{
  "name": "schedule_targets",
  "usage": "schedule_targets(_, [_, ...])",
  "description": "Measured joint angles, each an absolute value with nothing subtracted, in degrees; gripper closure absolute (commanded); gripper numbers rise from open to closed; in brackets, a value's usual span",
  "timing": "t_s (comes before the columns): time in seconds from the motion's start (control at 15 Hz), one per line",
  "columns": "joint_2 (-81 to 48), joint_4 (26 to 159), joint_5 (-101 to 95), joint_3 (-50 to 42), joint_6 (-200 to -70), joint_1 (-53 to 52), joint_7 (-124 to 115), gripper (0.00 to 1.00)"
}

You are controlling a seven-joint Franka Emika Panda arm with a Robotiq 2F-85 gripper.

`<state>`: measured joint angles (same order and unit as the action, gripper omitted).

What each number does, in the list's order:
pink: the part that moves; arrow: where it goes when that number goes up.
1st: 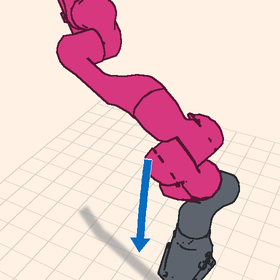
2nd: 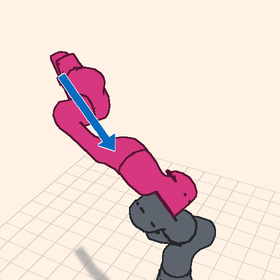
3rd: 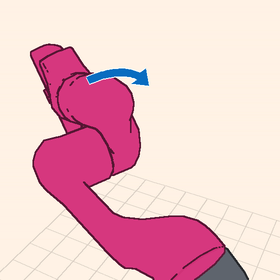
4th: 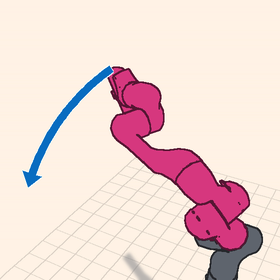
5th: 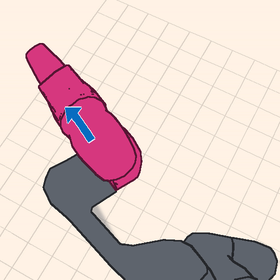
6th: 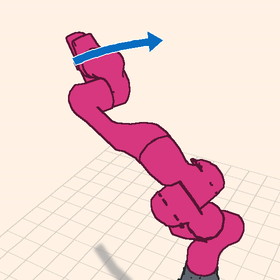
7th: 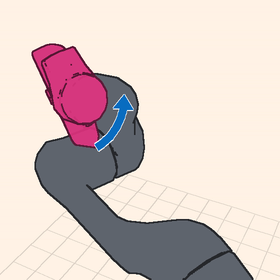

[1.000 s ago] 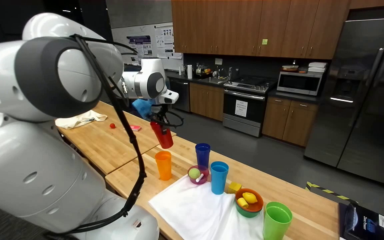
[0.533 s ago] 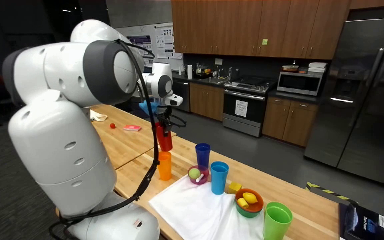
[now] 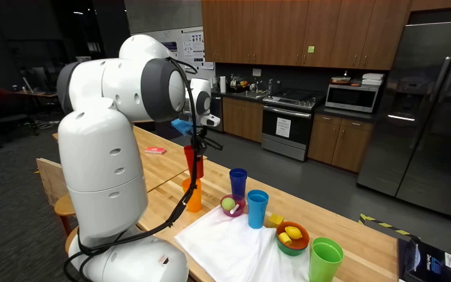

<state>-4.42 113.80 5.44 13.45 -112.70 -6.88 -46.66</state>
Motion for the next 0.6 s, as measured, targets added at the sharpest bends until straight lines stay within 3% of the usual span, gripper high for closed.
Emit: schedule_targets(0.6, [-4.2, 113.5, 5.6, 11.4, -111.7, -8.4, -46.5, 0.98])
